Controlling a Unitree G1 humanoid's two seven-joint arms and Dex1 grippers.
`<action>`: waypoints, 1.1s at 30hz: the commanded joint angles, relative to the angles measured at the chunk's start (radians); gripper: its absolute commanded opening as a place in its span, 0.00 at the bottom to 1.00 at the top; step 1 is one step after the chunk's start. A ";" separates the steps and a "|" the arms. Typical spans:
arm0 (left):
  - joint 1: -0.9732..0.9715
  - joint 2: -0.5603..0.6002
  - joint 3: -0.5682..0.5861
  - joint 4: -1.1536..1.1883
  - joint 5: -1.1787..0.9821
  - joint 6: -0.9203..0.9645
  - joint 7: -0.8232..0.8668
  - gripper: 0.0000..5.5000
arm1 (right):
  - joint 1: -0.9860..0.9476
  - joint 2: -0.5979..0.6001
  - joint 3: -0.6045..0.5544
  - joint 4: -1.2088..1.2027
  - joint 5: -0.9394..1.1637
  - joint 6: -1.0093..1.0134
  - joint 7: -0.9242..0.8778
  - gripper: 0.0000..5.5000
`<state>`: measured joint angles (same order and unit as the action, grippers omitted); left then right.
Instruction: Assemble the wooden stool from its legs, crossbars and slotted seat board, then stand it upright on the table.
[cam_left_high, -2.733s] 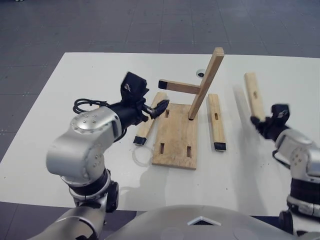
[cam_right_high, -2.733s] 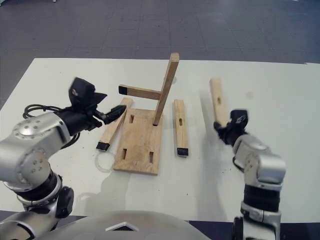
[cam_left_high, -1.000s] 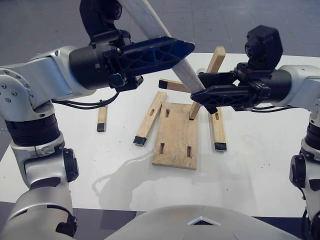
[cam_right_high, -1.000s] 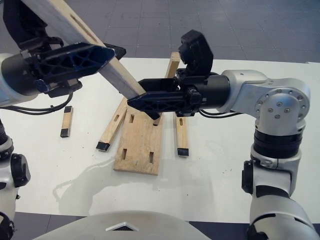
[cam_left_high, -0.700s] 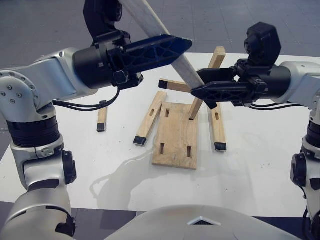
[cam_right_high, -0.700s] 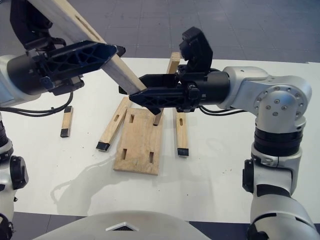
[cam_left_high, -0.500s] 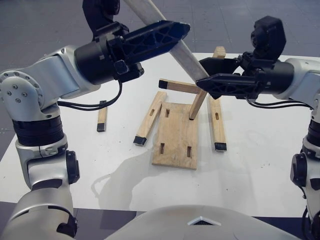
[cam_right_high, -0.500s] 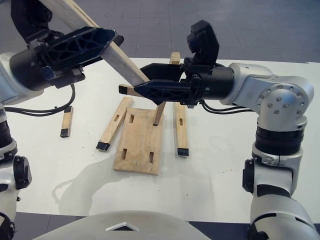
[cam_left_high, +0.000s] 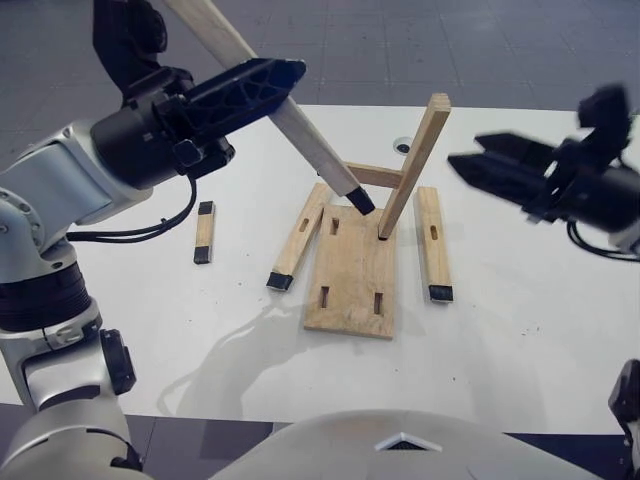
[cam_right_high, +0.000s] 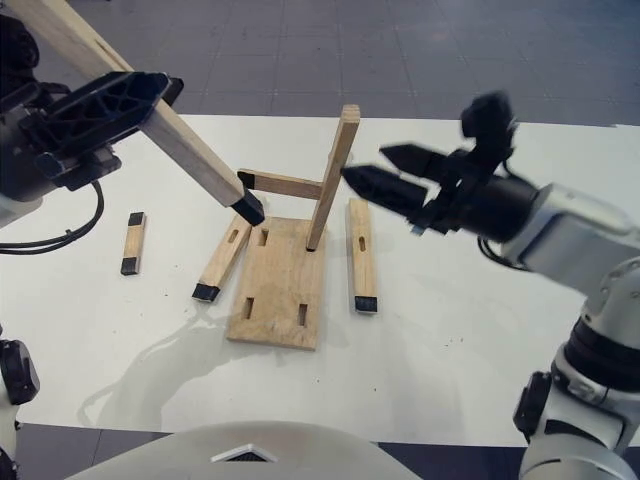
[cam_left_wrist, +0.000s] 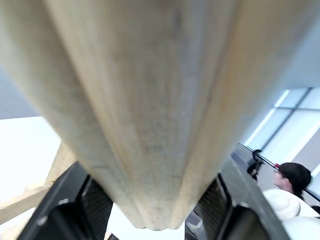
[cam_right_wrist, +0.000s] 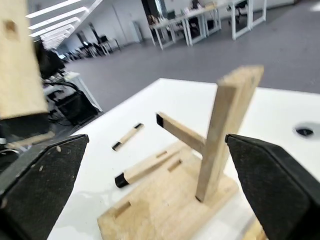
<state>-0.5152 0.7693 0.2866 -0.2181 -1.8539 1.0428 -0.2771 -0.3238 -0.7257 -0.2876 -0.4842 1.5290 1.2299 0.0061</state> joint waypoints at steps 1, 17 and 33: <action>-0.011 0.007 0.006 -0.048 -0.018 -0.052 0.066 0.37 | 0.155 0.092 0.216 -0.069 -0.083 0.040 -0.339 0.92; -0.072 -0.011 -0.076 -0.086 0.091 -0.147 0.183 0.37 | 0.077 0.104 0.614 -0.221 -0.488 0.123 -0.232 0.92; -0.122 0.009 -0.087 -0.081 0.113 -0.117 0.169 0.37 | 0.118 -0.012 0.786 -0.130 -0.888 -0.006 0.085 0.92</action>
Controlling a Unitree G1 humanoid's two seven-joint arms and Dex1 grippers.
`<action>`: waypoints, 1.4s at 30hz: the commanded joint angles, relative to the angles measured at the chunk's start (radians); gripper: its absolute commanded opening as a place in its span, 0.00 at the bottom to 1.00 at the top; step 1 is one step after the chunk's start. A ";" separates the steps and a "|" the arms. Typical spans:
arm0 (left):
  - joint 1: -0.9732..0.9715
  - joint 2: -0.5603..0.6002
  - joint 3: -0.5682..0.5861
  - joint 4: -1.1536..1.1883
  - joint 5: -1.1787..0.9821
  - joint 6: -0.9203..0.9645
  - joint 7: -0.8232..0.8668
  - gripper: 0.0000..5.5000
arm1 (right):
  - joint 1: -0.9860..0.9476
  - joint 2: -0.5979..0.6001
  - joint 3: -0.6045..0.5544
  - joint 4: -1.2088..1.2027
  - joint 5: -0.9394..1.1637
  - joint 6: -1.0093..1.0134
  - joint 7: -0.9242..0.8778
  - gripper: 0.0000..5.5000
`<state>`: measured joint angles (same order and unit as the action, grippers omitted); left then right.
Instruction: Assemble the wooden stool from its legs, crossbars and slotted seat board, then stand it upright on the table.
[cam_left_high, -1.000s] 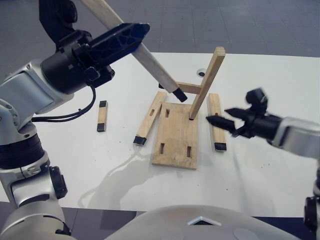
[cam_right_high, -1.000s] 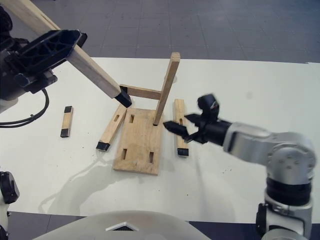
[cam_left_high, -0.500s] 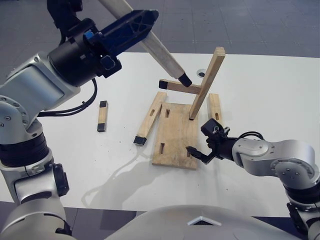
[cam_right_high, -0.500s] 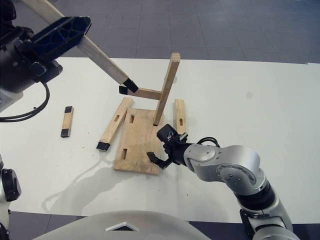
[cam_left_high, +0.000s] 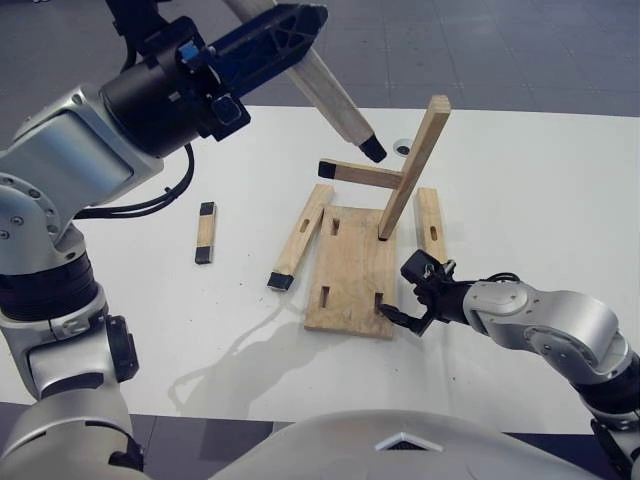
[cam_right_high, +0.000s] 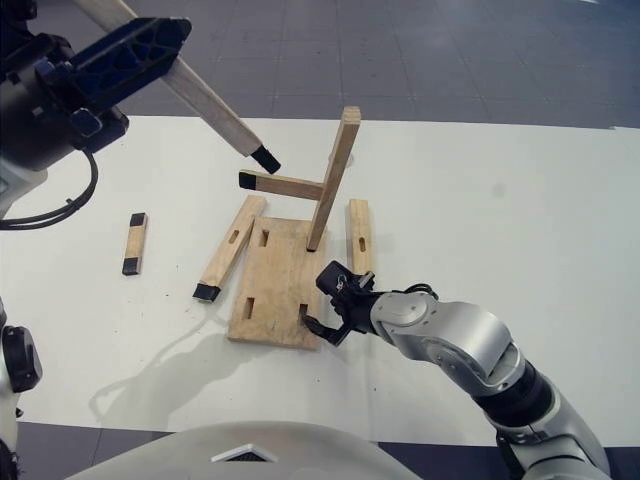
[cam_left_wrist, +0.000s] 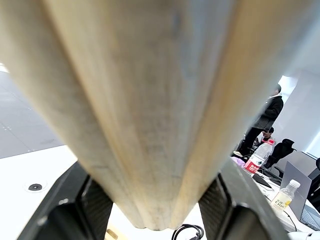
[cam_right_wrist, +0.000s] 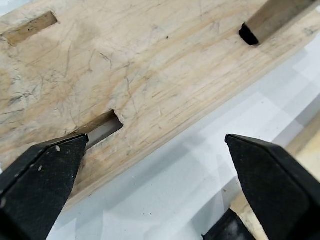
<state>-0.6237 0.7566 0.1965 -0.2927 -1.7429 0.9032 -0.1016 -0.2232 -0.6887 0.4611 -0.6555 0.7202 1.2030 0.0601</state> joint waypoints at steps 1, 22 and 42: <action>-0.006 0.027 0.009 -0.010 0.001 0.025 -0.011 0.37 | 0.015 -0.056 0.035 0.046 -0.094 0.015 0.049 0.92; 0.392 -0.026 -0.095 -0.090 0.619 -0.155 -0.513 0.37 | 0.000 -0.393 -0.045 0.191 -0.359 -0.265 0.568 0.92; 0.494 -0.319 -0.298 0.131 1.137 -0.448 -0.615 0.37 | -0.103 -0.281 -0.063 0.247 -0.495 -0.294 0.707 0.92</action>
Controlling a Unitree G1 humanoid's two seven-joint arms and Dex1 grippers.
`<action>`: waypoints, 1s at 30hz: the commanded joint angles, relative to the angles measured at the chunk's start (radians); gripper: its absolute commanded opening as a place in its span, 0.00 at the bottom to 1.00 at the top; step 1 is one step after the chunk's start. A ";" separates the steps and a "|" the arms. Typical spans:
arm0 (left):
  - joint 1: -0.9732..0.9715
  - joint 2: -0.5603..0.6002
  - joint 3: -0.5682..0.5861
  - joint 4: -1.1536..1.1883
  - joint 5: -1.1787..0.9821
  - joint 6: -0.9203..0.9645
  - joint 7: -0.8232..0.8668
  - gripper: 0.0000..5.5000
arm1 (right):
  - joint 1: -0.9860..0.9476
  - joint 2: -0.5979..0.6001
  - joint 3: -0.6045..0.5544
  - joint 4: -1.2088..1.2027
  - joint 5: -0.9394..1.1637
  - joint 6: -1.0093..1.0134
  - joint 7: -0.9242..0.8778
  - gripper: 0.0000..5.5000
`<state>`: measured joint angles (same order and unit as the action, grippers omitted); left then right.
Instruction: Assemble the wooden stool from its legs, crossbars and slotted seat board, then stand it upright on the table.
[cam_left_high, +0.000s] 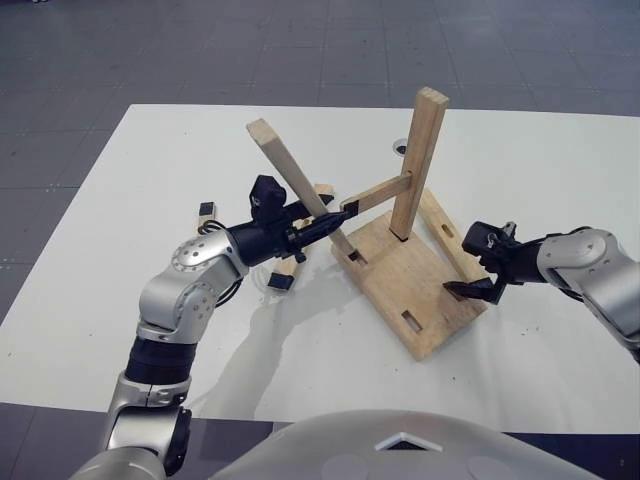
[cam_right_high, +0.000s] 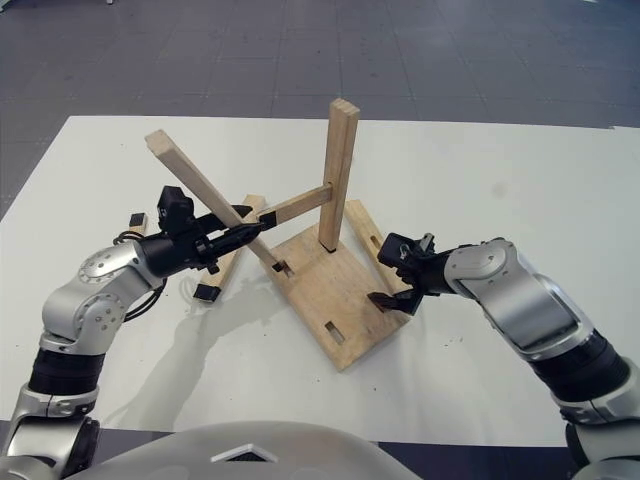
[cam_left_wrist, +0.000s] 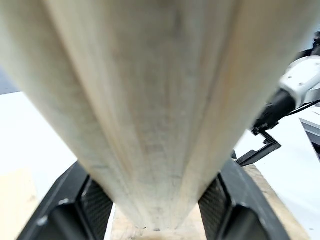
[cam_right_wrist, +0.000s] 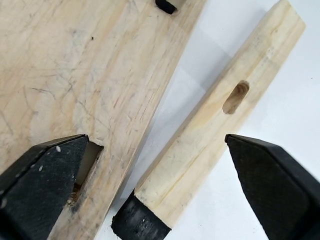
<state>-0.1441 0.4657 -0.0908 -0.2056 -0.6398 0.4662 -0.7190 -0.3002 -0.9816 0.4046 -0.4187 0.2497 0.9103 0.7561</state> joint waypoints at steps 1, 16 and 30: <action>0.012 -0.042 -0.006 0.064 0.039 -0.014 0.003 0.37 | -0.027 0.012 -0.009 0.011 -0.029 -0.002 0.014 0.92; -0.015 -0.032 -0.002 0.113 0.069 -0.022 -0.094 0.37 | -0.039 0.044 -0.010 0.024 -0.073 -0.009 0.045 0.92; -0.060 -0.068 0.022 0.209 0.078 -0.066 -0.143 0.37 | -0.044 0.059 -0.004 0.008 -0.081 0.007 0.064 0.92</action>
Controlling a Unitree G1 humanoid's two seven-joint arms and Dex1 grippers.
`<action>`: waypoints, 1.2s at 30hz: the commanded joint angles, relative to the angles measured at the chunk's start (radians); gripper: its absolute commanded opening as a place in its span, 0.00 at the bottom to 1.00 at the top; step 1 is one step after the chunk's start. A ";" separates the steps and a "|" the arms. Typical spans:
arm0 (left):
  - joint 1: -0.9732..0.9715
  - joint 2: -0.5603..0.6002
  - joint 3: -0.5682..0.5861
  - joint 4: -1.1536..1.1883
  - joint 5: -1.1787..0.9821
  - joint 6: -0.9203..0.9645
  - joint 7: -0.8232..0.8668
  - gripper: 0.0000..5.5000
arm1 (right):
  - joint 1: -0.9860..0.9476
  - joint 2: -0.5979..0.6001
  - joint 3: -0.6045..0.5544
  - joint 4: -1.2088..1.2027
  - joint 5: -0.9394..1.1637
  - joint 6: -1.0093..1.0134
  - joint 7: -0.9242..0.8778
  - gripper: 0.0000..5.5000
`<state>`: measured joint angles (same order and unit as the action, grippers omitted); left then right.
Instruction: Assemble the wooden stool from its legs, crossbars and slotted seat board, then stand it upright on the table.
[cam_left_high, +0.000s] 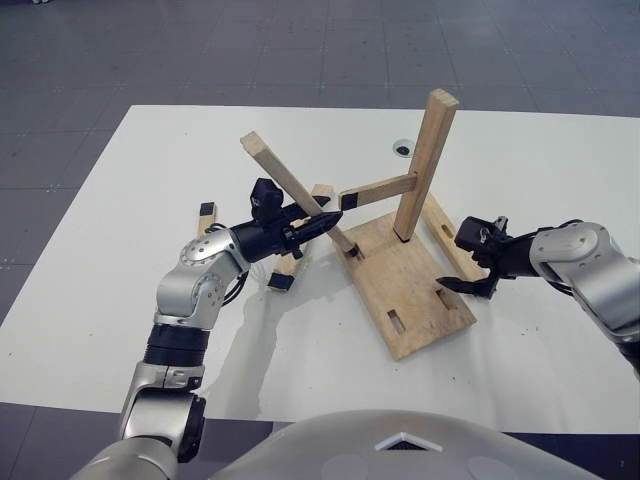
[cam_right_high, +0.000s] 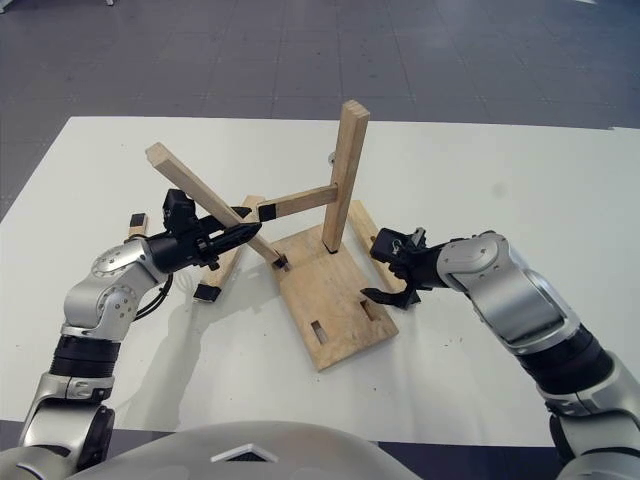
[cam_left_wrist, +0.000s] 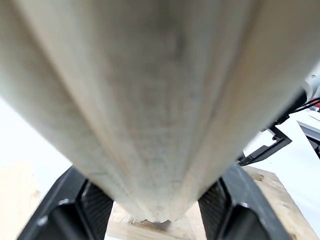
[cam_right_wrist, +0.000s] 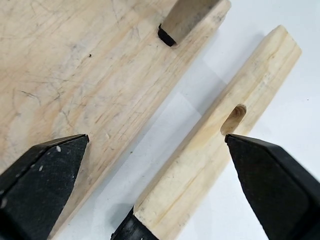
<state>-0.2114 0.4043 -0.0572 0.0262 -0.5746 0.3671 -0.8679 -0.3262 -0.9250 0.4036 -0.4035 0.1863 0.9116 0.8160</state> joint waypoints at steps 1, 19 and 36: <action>0.007 -0.009 -0.013 -0.033 0.010 0.039 0.003 0.37 | -0.019 0.004 -0.002 -0.007 -0.020 0.007 0.005 0.92; 0.010 0.036 -0.052 0.093 0.086 0.009 -0.090 0.37 | -0.021 0.009 -0.007 -0.021 -0.032 0.014 0.032 0.92; 0.018 0.129 -0.122 0.072 0.133 0.021 -0.144 0.37 | -0.016 0.048 -0.028 -0.068 -0.019 0.053 -0.001 0.92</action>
<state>-0.2406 0.5180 -0.1238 0.0486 -0.5318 0.3455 -1.0323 -0.3163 -0.8867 0.3929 -0.4673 0.1608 0.9550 0.8176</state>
